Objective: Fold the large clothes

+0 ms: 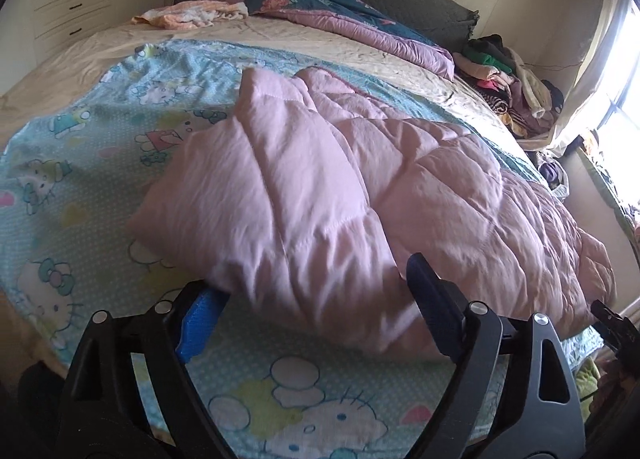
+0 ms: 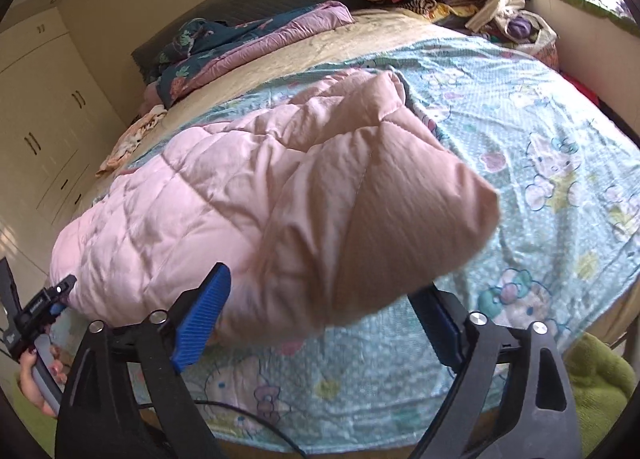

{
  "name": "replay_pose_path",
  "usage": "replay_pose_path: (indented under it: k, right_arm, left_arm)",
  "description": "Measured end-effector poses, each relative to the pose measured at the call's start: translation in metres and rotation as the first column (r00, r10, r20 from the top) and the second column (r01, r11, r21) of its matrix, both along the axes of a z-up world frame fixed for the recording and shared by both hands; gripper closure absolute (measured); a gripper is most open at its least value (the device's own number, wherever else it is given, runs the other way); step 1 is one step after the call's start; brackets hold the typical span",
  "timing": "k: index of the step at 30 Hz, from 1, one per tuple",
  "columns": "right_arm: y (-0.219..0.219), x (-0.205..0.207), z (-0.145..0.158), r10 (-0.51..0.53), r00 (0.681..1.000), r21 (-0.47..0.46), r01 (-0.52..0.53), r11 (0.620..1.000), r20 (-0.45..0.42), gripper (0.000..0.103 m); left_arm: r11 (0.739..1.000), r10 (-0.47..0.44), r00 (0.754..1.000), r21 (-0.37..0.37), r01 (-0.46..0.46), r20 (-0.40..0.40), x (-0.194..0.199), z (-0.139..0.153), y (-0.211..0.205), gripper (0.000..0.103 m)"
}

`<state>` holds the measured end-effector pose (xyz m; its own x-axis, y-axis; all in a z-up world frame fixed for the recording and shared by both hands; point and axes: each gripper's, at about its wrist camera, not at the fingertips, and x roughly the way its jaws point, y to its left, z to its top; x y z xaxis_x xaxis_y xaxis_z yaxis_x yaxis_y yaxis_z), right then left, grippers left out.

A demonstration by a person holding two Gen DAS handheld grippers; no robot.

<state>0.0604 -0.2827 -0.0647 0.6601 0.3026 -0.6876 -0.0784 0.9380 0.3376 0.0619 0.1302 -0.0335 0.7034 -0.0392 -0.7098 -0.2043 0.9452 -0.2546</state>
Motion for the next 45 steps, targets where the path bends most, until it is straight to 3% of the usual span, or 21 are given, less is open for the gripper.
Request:
replay_pose_path:
  k: [3,5,6,14,23,28,34,45]
  right_arm:
    - [0.001,-0.021,0.017,0.010,0.997,-0.032,-0.007,0.999,0.071,0.006]
    - [0.003,-0.032,0.027,0.012,0.994,-0.057,-0.006,0.998,0.109,0.005]
    - [0.004,-0.037,0.032,0.014,0.992,-0.063,-0.006,0.998,0.128,0.004]
    - [0.017,-0.081,0.079,0.075,0.954,-0.122,-0.041,0.992,0.289,0.004]
    - [0.040,-0.131,0.117,0.140,0.898,-0.175,-0.072,0.982,0.417,0.004]
    - [0.059,-0.151,0.117,0.179,0.890,-0.191,-0.106,0.976,0.420,0.004]
    - [0.082,-0.164,0.095,0.231,0.907,-0.195,-0.170,0.966,0.353,0.004]
    - [0.089,-0.157,0.063,0.200,0.944,-0.178,-0.156,0.972,0.263,0.004]
  left_arm:
    - [1.000,-0.002,1.000,0.014,0.002,0.014,-0.013,0.008,-0.004,0.023]
    - [0.999,0.001,0.999,0.032,-0.002,0.035,-0.024,0.017,-0.006,0.011]
    - [0.999,0.001,0.999,0.043,-0.003,0.051,-0.028,0.022,-0.007,0.009]
    - [0.994,-0.033,0.984,0.105,0.015,0.173,-0.069,0.066,-0.020,0.009]
    - [0.992,-0.080,0.970,0.113,0.055,0.229,-0.097,0.088,-0.041,0.009]
    - [0.986,-0.142,0.963,0.122,0.116,0.231,-0.108,0.085,-0.064,0.009]
    - [0.976,-0.206,0.954,0.112,0.186,0.216,-0.117,0.070,-0.092,0.009]
    - [0.965,-0.253,0.954,0.116,0.237,0.161,-0.116,0.049,-0.111,0.009]
